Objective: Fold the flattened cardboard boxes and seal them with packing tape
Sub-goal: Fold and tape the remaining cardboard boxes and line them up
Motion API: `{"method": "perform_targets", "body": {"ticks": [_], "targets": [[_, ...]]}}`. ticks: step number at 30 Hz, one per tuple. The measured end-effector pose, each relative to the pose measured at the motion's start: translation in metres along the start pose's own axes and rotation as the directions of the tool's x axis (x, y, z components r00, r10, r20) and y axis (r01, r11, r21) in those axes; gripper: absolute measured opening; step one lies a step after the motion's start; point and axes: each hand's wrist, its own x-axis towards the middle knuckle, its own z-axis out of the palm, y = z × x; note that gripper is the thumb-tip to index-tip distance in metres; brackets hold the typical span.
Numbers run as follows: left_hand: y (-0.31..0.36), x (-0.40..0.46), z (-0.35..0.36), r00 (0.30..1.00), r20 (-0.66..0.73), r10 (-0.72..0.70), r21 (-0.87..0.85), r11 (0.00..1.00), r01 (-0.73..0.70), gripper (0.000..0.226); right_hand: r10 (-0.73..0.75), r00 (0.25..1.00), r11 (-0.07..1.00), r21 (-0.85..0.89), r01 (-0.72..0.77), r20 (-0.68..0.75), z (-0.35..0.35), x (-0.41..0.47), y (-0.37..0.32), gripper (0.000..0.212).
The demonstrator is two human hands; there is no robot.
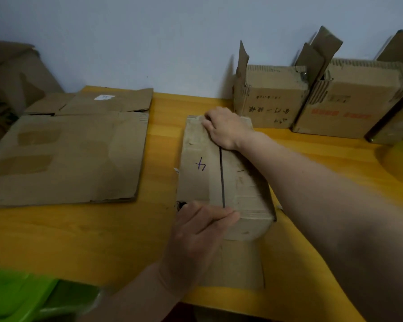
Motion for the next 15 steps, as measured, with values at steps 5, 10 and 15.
{"method": "perform_targets", "body": {"ticks": [5,10,15], "targets": [[0.001,-0.007,0.0,1.0,0.01,0.015,-0.033,0.999,-0.014,0.026,0.037,0.999,0.997,-0.06,-0.038,-0.033,-0.003,0.017,0.003,0.039],[0.0,-0.01,0.0,1.0,0.01,0.013,-0.034,0.999,-0.013,0.024,0.111,0.994,0.987,-0.119,-0.107,0.025,-0.005,0.029,-0.003,0.059],[0.005,-0.008,-0.002,1.0,0.016,-0.002,-0.024,1.0,0.002,0.022,0.133,0.963,0.99,-0.069,-0.12,0.233,-0.016,0.022,-0.004,0.069]]}}
